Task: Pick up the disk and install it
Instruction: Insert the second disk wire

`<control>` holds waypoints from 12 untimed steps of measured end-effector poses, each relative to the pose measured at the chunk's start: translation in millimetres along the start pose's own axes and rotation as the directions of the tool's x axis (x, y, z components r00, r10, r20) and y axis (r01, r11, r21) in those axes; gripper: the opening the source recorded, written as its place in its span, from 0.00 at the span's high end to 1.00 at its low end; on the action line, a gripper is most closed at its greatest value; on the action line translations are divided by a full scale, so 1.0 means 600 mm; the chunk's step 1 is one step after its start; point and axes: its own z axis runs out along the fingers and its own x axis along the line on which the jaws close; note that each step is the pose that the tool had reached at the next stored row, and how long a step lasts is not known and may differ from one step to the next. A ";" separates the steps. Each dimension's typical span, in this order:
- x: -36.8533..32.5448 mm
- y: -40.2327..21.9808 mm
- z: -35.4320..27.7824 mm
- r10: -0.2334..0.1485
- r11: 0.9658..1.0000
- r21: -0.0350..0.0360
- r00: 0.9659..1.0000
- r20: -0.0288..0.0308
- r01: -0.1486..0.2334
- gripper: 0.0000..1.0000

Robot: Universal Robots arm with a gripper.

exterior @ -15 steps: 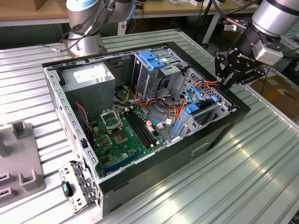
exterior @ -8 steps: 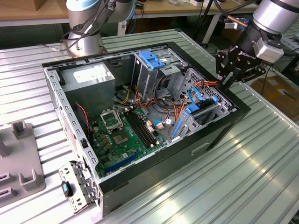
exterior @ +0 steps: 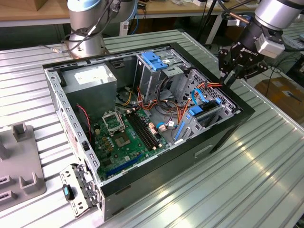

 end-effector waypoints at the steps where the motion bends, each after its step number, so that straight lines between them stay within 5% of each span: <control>1: 0.000 0.000 0.000 0.000 1.000 0.000 1.000 0.000 0.000 0.69; 11: 0.000 0.000 0.002 0.000 1.000 0.000 1.000 0.000 0.000 0.71; 12: 0.000 0.000 0.002 0.000 1.000 0.000 1.000 0.000 0.000 0.78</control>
